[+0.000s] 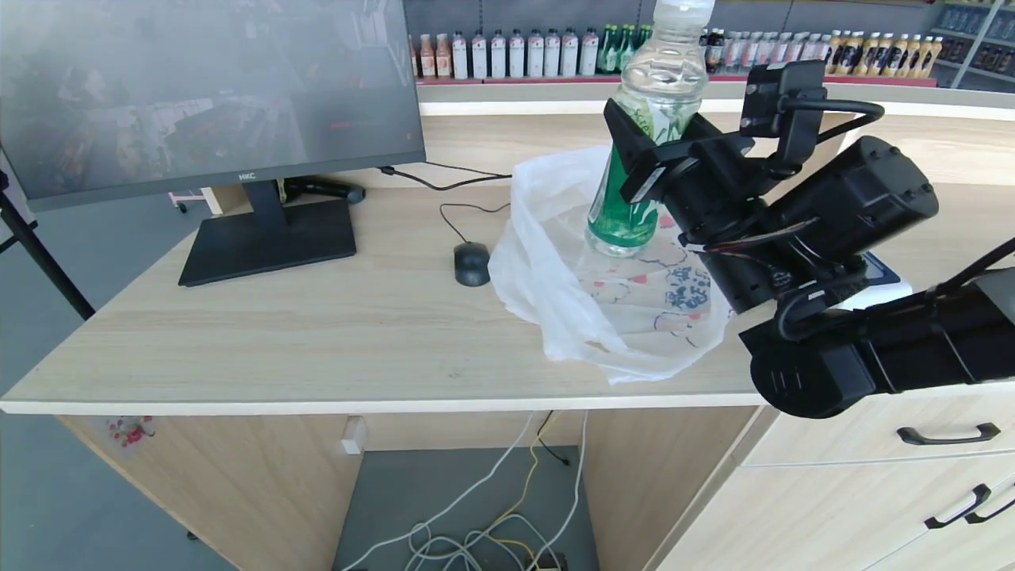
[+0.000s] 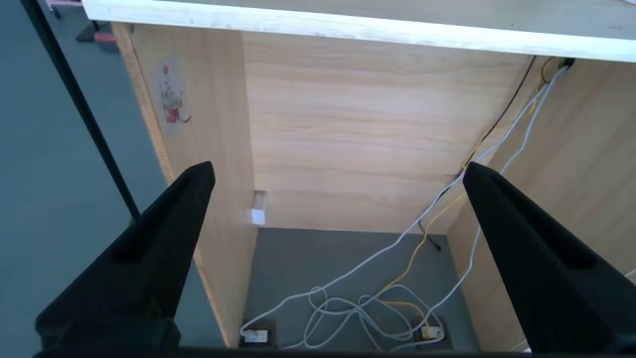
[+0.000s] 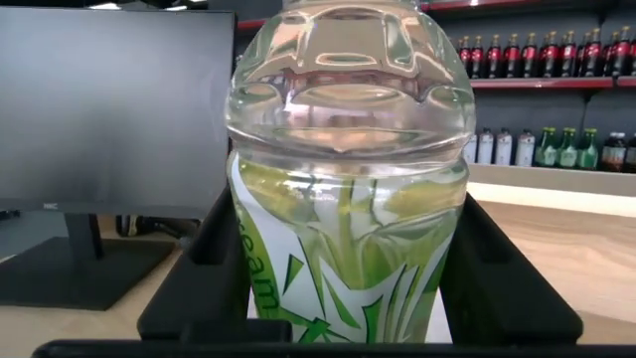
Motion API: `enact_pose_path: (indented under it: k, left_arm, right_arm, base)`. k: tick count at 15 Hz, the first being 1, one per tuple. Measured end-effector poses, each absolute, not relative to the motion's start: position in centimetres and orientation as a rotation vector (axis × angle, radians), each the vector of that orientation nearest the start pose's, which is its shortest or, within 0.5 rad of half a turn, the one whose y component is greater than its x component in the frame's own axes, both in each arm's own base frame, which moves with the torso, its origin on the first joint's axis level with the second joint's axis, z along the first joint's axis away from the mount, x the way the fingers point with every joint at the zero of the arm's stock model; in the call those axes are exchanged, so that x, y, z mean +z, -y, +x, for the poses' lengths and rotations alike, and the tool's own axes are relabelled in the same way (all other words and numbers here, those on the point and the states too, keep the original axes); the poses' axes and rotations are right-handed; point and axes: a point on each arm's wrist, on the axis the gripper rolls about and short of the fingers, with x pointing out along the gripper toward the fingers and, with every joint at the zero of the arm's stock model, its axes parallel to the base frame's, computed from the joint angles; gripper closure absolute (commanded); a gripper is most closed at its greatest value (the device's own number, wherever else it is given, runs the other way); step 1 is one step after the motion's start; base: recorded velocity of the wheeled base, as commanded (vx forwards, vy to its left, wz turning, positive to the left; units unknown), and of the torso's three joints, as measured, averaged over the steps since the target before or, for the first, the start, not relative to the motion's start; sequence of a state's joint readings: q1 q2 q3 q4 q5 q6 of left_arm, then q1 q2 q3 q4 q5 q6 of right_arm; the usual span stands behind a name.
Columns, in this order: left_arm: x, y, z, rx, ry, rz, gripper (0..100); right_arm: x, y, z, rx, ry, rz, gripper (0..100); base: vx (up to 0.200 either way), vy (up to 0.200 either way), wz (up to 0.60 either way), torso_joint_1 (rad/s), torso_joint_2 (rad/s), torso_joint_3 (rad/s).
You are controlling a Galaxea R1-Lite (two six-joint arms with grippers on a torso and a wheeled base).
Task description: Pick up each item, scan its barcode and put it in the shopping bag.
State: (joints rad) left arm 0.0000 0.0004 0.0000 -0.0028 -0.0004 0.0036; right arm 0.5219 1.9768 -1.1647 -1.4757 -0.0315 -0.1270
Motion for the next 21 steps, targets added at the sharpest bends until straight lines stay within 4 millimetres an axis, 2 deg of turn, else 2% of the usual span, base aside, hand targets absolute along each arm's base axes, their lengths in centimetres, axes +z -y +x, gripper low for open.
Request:
enact_pose_path:
  k: [4,9,21]
  left_arm:
    - [7.6,0.0,-2.3,0.0,0.002,0.003,0]
    - [7.6,0.0,-2.3,0.0,0.002,0.003,0]
    - [7.6,0.0,-2.3,0.0,0.002,0.003,0]
  right_arm:
    - [24.7,-19.7,34.1,0.442,0.643,0.055,100]
    - [22.8,-20.0,35.4,0.449,0.602,0.039,100]
    - [19.9,-20.4,35.9,0.471,0.529,0.017,100]
  base:
    - [0.0,0.0,0.0,0.0,0.0,0.0]
    - [0.0,0.0,0.0,0.0,0.0,0.0]
    - [0.0,0.0,0.0,0.0,0.0,0.0]
